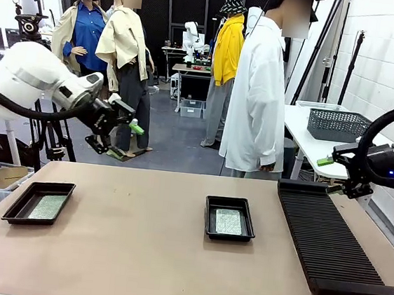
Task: Inspect and transfer BCBs to ESD trays.
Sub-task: Pick up the ESD tray and place it on the left side of the table.
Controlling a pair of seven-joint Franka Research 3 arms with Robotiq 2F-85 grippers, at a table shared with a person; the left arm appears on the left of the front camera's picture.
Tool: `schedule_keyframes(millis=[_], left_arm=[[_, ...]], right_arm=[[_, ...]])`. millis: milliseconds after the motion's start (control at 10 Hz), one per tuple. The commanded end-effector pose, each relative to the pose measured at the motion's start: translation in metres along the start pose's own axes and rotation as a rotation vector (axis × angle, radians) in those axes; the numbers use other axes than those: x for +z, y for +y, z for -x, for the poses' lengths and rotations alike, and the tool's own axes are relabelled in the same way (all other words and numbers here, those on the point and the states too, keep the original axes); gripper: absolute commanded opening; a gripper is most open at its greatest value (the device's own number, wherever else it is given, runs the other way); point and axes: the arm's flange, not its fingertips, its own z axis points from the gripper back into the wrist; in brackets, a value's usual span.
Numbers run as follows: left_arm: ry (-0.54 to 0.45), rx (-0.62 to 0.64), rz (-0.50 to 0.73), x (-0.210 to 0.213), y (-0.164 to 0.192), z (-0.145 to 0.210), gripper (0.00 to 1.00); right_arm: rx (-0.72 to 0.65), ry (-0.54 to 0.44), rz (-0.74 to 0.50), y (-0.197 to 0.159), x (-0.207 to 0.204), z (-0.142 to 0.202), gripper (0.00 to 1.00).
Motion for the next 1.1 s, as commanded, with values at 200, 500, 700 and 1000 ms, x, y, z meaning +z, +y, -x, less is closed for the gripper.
schedule_keyframes(millis=[200,500,700,1000], left_arm=[[-0.021,0.039,-0.206,-0.047,-0.057,-0.005,1.00],[0.000,0.049,-0.348,-0.105,-0.089,-0.009,1.00],[-0.027,0.071,-0.383,-0.136,-0.096,-0.013,1.00],[-0.077,0.141,-0.390,-0.183,-0.099,-0.024,1.00]], right_arm=[[0.022,-0.034,-0.155,-0.029,0.006,-0.010,1.00],[0.046,-0.040,-0.171,-0.037,0.011,-0.009,1.00],[0.053,-0.045,-0.171,-0.036,0.012,-0.007,1.00],[0.060,-0.036,-0.175,-0.036,0.011,-0.008,1.00]])
